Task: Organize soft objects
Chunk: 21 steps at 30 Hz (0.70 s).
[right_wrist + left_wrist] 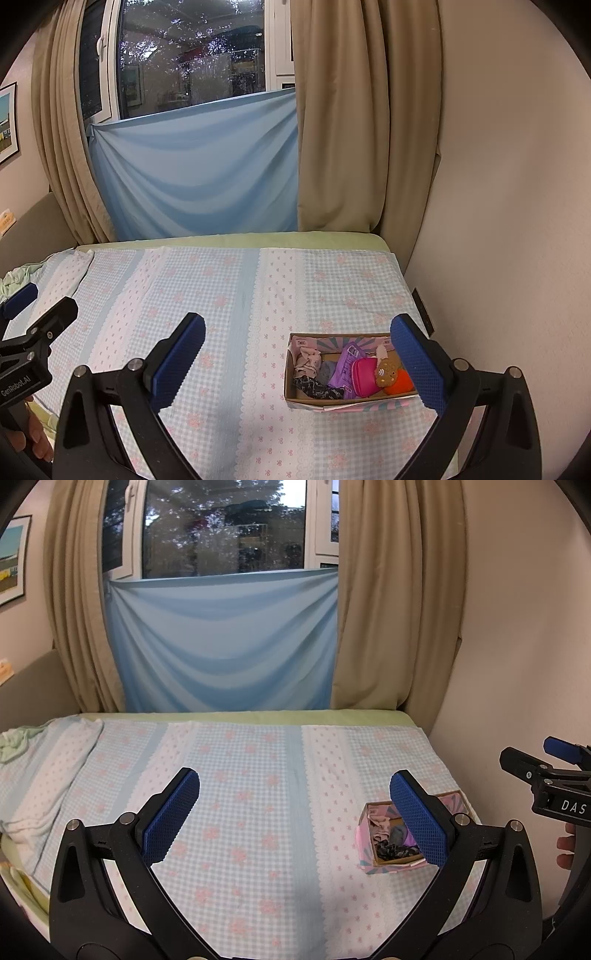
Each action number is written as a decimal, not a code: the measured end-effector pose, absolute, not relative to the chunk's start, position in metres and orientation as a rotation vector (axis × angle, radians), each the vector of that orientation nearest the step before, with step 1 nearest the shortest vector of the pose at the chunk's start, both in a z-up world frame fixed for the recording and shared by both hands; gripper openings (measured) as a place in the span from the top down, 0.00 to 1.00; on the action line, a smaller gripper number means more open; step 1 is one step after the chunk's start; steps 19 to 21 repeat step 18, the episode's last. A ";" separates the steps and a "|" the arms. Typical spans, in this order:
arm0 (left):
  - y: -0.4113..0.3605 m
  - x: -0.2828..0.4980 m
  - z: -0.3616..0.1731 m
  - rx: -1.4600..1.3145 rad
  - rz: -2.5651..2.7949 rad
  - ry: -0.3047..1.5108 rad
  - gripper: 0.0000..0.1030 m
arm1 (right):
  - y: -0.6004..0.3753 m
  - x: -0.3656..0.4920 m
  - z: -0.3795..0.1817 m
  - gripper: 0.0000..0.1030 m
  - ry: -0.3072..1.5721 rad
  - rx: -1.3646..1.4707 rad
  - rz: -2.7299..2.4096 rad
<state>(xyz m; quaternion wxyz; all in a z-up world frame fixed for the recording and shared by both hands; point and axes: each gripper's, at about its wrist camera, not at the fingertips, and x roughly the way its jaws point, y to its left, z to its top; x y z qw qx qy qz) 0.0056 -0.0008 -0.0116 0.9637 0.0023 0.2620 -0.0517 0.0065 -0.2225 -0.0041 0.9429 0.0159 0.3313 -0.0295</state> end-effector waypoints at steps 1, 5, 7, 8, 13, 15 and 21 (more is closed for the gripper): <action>-0.001 0.006 -0.012 0.005 -0.102 0.531 0.00 | -0.223 0.007 -0.004 0.03 0.675 0.032 -0.060; -0.003 0.007 -0.013 0.007 -0.087 0.533 0.00 | -0.222 0.006 -0.004 0.03 0.673 0.033 -0.061; -0.004 0.008 -0.014 0.016 -0.069 0.534 0.00 | -0.222 0.007 -0.004 0.03 0.674 0.031 -0.060; -0.004 0.009 -0.016 0.021 -0.061 0.538 0.00 | -0.222 0.007 -0.004 0.03 0.675 0.030 -0.062; -0.003 0.013 -0.021 0.023 -0.042 0.548 0.00 | -0.221 0.014 -0.005 0.03 0.691 0.025 -0.060; -0.002 0.016 -0.025 0.015 -0.041 0.556 0.00 | -0.218 0.017 -0.007 0.03 0.703 0.023 -0.059; 0.001 0.023 -0.032 0.001 -0.068 0.576 0.00 | -0.215 0.028 -0.015 0.03 0.735 0.027 -0.055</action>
